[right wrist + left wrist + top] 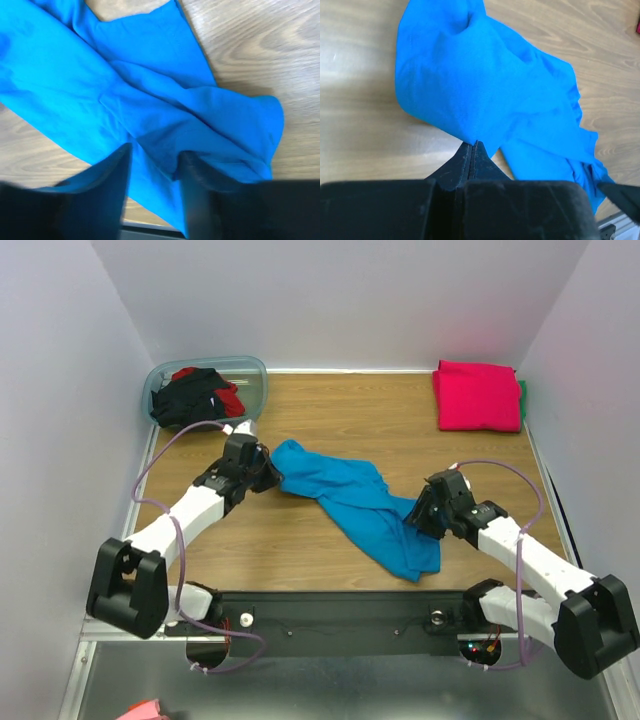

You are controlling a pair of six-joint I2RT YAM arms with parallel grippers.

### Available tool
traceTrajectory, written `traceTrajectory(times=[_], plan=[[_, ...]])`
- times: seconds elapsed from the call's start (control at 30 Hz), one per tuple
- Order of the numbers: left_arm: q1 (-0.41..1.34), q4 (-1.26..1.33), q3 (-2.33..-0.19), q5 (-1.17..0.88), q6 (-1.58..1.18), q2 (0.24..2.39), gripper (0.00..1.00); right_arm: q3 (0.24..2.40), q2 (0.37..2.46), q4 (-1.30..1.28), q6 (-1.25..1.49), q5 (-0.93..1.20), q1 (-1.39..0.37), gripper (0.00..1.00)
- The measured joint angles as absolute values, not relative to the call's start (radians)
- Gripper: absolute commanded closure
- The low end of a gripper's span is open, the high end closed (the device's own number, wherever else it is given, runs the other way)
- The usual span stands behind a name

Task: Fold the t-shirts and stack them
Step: Flatten the tshirt out

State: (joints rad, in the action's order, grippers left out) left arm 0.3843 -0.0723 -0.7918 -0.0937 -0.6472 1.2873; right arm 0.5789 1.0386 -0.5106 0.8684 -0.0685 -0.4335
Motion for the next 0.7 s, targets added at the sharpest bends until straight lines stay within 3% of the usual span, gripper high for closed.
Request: traceTrajectory(times=[0.13, 0.23, 0.5, 0.7], plan=[[0.384, -0.082, -0.72, -0.094, -0.662, 1.208, 1.0, 0.579, 1.049, -0.488, 0.873, -0.073, -0.434, 0.7], [0.384, -0.108, -0.698, -0.091, -0.667, 1.136, 1.0, 0.579, 1.068, -0.482, 0.874, -0.086, -0.434, 1.0], [0.384, -0.158, -0.705, -0.07, -0.667, 1.036, 1.0, 0.619, 1.06, -0.487, 0.825, -0.135, -0.434, 1.0], [0.384, -0.241, -0.89, -0.065, -0.65, 1.036, 1.0, 0.913, 1.019, -0.502, 0.705, -0.242, -0.434, 1.0]])
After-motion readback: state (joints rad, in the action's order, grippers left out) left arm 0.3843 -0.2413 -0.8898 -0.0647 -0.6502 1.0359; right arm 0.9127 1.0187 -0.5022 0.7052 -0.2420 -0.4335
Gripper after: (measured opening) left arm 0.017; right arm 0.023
